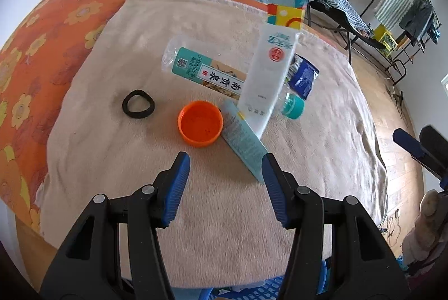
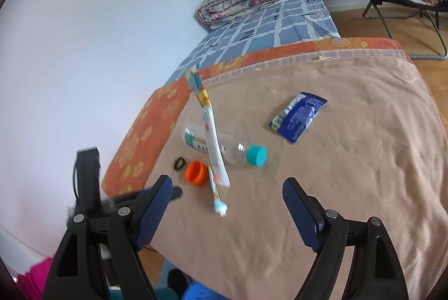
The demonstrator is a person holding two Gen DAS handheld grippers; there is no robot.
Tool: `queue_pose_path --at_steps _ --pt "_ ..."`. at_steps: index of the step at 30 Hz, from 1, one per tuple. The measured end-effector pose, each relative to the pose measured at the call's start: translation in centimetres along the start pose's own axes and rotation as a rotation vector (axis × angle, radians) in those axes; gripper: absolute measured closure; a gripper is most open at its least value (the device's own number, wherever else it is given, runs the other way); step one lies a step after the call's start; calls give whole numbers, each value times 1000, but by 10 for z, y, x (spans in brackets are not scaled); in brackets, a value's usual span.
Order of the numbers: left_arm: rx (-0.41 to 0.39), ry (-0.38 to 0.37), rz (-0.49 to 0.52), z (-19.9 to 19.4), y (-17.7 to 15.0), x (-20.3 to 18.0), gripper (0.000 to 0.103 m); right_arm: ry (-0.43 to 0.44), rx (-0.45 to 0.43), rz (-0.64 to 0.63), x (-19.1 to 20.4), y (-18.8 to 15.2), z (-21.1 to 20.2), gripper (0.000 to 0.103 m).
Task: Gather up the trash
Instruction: 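Grasp the orange cap with the left tool while the right tool grasps the toothbrush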
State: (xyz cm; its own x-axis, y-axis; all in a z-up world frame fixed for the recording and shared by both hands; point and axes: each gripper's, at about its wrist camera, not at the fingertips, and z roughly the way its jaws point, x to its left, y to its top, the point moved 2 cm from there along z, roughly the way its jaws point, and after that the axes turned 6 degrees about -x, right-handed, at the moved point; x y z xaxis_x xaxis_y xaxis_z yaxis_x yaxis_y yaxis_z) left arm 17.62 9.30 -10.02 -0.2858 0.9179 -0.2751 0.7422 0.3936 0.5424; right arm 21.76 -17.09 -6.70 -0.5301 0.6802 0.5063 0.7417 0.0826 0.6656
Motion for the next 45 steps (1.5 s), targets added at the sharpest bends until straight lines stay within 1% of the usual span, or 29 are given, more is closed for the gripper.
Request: queue_pose_path --at_steps 3,6,8,15,20,27,31,33,37,39,42,45 --pt "11 5 -7 9 3 4 48 -1 -6 6 -1 9 13 20" --pt "30 -4 -30 19 5 9 48 -8 -5 -13 1 15 25 20" --pt "41 4 -40 25 7 13 48 -12 -3 -28 4 18 34 20" --pt "71 -22 -95 41 11 24 48 16 11 -37 14 26 60 23" --pt "88 -17 -70 51 11 21 48 20 26 -25 15 28 78 27" --pt "86 1 -80 60 14 25 48 16 51 -4 14 28 101 33" --pt "86 7 -73 64 15 25 48 4 62 -4 14 28 117 39" --pt "83 5 -67 65 15 25 48 7 65 1 14 29 125 39" --pt "78 5 -69 67 16 28 55 2 69 -7 15 30 137 44" --pt "76 1 -78 68 17 30 55 2 71 -8 16 30 142 45" --pt "73 3 -75 70 18 32 55 -1 78 -18 18 29 148 53" --pt "71 5 -70 71 18 32 55 7 81 -12 19 28 151 64"
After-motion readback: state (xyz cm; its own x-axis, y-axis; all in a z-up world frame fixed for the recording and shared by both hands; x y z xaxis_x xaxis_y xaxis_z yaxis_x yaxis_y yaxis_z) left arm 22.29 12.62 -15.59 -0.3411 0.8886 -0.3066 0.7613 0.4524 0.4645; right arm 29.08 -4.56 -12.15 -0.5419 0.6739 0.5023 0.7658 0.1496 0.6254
